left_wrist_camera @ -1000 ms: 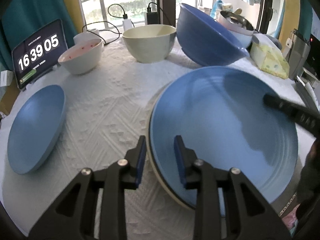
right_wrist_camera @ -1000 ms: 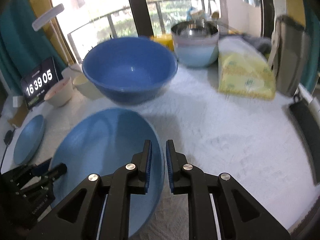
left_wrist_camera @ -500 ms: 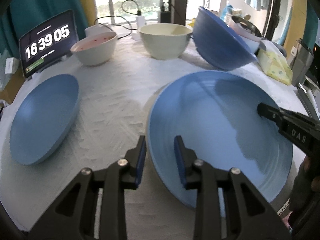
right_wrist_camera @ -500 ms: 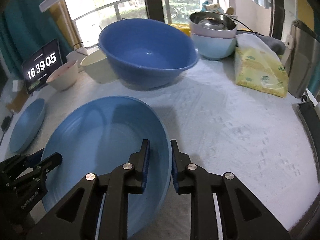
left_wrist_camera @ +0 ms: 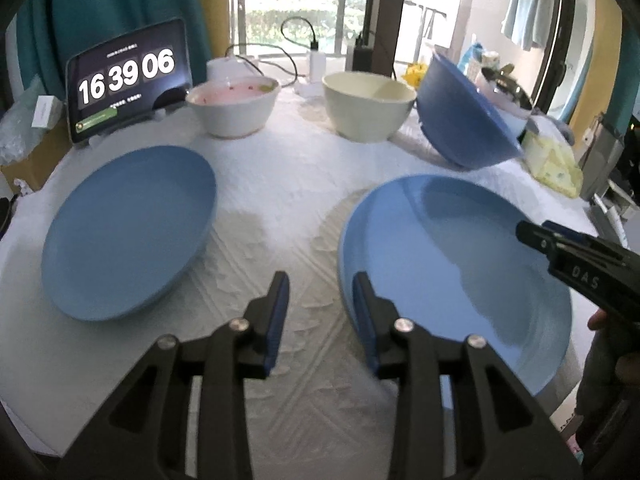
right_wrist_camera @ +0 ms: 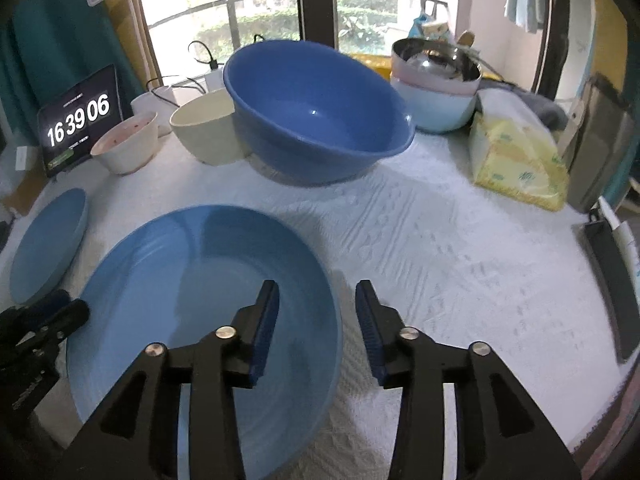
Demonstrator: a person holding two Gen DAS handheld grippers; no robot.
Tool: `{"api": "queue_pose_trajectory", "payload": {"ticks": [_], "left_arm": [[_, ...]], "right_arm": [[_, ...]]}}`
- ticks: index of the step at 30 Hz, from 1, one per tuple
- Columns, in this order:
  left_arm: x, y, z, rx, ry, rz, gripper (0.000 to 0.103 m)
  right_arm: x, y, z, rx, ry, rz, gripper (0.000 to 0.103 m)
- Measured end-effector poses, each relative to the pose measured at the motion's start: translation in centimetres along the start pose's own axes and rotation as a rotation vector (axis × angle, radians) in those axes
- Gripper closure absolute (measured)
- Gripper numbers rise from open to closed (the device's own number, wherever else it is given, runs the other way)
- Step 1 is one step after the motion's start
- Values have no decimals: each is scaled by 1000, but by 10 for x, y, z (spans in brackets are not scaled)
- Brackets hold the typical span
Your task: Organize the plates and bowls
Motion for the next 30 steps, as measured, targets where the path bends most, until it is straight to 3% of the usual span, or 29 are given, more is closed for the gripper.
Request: {"api": "queue_pose_trajectory", "payload": {"ticks": [13, 30], "left_arm": [[-37, 6, -34, -35, 10, 94, 68], [-68, 6, -107, -114, 93, 165, 68]], "right_arm": [[-32, 9, -44, -60, 16, 59, 60], [-46, 14, -117, -144, 84, 72, 60]]}}
Point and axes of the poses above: each gripper's, at about its wrist camera, not at the fingertips, and x roughly the way its jaws point, z to its right, y to its top, the point moved 10 cm from there along x, roughly the way its jaws point, and after that the axes turned 7 degrees about -y, right-handed, at the moved point
